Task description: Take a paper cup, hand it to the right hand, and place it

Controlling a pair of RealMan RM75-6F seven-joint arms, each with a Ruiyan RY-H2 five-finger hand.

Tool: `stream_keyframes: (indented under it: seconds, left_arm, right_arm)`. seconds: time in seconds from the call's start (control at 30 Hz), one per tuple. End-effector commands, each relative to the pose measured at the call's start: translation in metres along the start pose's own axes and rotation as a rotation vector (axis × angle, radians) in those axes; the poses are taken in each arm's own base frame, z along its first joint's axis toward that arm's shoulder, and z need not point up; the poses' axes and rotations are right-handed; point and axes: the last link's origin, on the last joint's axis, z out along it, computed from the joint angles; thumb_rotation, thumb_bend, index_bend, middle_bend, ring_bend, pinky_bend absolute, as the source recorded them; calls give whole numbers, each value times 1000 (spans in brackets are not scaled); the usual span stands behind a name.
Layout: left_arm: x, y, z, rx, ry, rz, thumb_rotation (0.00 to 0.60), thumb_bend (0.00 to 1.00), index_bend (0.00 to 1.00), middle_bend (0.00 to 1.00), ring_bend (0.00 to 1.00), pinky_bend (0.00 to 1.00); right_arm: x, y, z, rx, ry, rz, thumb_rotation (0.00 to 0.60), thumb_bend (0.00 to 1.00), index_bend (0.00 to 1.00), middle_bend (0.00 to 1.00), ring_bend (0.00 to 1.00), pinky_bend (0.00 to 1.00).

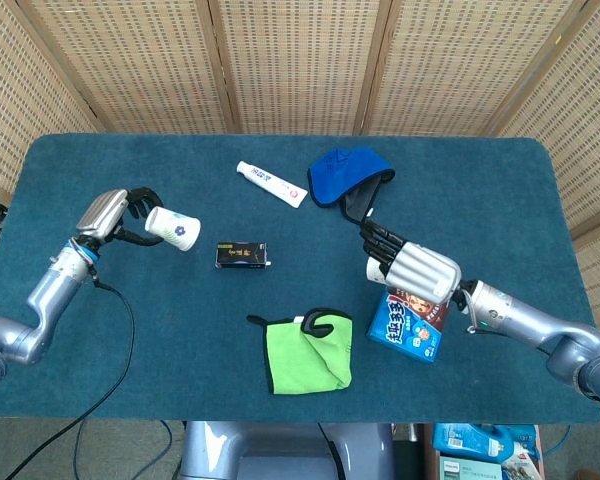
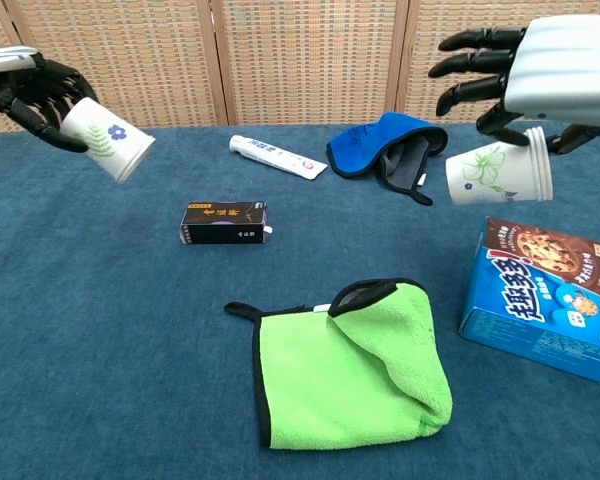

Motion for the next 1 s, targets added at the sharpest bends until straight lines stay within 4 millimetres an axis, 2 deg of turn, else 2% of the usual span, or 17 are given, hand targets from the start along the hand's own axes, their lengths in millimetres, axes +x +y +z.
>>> stream_keyframes:
  seconds: [0.03,0.2,0.23,0.3,0.33,0.37,0.43,0.53,0.7,0.9,1.0]
  left_arm:
    - [3,-26,-16,50,5,189,600,130,531,505,485,475]
    - [-7,-40,-22,96,8,299,600,130,531,498,477,474]
    - [-10,-43,-22,108,2,311,600,129,522,462,442,470]
    - [-19,-48,-24,136,-42,325,600,129,396,302,299,414]
    - [-21,-49,-24,144,-57,319,600,129,251,168,182,347]
    - [-22,-49,-24,148,-63,315,600,130,115,67,84,273]
    - [-23,-49,-24,160,-84,296,600,128,5,0,6,183]
    - [-19,-47,-26,155,-73,273,600,127,0,0,0,124]
    - [-8,-41,-33,127,-24,230,600,127,0,0,0,116]
    - [4,-37,-48,103,21,206,600,127,0,0,0,56]
    - [10,-37,-60,102,43,196,600,126,0,0,0,12]
  right_arm:
    - [-11,-4,10,111,-82,-131,600,519,716,323,121,82]
    - [-16,-8,24,169,-124,-220,600,518,704,305,121,82]
    - [-16,-9,26,167,-129,-228,600,504,638,282,119,81]
    - [-16,-10,30,132,-123,-235,600,350,423,217,105,70]
    - [-15,-10,31,103,-119,-235,600,198,281,166,85,54]
    - [-15,-11,31,90,-118,-234,600,73,190,123,65,35]
    - [-11,-11,33,38,-95,-215,600,0,120,85,44,13]
    - [-2,-8,32,-31,-46,-190,600,0,102,80,39,6]
    - [14,2,24,-157,29,-113,600,0,102,83,38,6]
    - [23,7,0,-293,65,1,600,0,102,85,27,2]
    - [26,4,-20,-384,82,92,600,0,102,83,18,0]
